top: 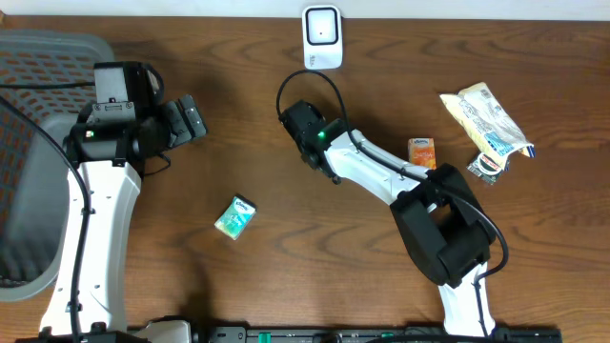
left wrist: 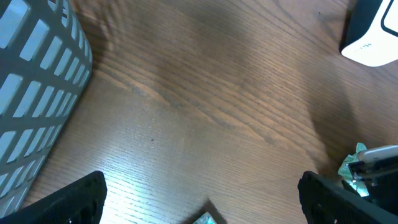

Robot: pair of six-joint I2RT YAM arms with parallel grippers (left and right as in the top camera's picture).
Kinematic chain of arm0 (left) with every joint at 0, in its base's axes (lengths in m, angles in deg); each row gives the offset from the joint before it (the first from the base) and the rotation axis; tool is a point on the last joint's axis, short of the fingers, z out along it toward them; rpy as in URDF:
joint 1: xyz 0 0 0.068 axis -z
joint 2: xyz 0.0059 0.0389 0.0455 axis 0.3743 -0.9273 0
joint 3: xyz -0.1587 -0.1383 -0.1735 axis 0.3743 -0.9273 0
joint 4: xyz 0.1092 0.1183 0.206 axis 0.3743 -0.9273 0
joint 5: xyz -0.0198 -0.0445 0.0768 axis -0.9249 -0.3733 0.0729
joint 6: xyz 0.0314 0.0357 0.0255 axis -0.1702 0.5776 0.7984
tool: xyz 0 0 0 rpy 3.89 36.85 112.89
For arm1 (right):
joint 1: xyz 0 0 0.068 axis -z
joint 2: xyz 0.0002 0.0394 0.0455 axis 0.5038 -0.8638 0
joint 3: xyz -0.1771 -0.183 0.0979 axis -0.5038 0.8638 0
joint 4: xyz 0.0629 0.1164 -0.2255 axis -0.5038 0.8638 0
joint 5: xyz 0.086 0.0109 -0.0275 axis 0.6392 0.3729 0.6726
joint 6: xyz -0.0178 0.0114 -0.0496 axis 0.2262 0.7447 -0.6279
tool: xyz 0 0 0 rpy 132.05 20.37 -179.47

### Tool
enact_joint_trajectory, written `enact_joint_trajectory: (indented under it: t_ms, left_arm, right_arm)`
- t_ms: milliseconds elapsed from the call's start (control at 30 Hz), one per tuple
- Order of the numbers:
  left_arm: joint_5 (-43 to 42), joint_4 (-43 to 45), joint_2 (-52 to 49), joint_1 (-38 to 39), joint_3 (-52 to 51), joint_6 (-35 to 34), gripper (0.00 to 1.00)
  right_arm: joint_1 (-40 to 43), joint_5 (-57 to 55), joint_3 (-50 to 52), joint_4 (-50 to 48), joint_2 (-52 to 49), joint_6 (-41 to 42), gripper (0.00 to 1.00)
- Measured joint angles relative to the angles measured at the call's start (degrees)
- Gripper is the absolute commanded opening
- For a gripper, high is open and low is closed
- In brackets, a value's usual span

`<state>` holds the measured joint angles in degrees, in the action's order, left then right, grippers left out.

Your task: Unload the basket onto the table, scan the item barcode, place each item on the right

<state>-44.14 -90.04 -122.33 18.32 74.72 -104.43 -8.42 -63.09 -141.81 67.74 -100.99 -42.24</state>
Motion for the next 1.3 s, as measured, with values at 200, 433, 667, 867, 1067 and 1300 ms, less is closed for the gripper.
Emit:
enact_joint_trajectory:
  t_ms: [200,433,667,867,1067,1300]
  left_arm:
    - [0.0,0.0,0.0,0.0,0.0,0.0,0.98]
    - [0.0,0.0,0.0,0.0,0.0,0.0,0.98]
    - [0.0,0.0,0.0,0.0,0.0,0.0,0.98]
    - [0.0,0.0,0.0,0.0,0.0,0.0,0.98]
    - [0.0,0.0,0.0,0.0,0.0,0.0,0.98]
    - [0.0,0.0,0.0,0.0,0.0,0.0,0.98]
  right_arm:
    - [0.6,-0.4,2.5,-1.6,0.0,-0.4,0.27]
    - [0.7,-1.7,3.6,-3.5,0.0,-0.6,0.01]
    - [0.0,-1.9,3.0,-1.1,0.2,0.7,0.01]
    - [0.1,14.7,1.7,2.7,5.0,1.8,0.01]
    - [7.6,48.3,-0.7,2.0,13.8,2.7,0.01]
    - [12.8,70.2,-0.1,1.3,7.6,3.1,0.01]
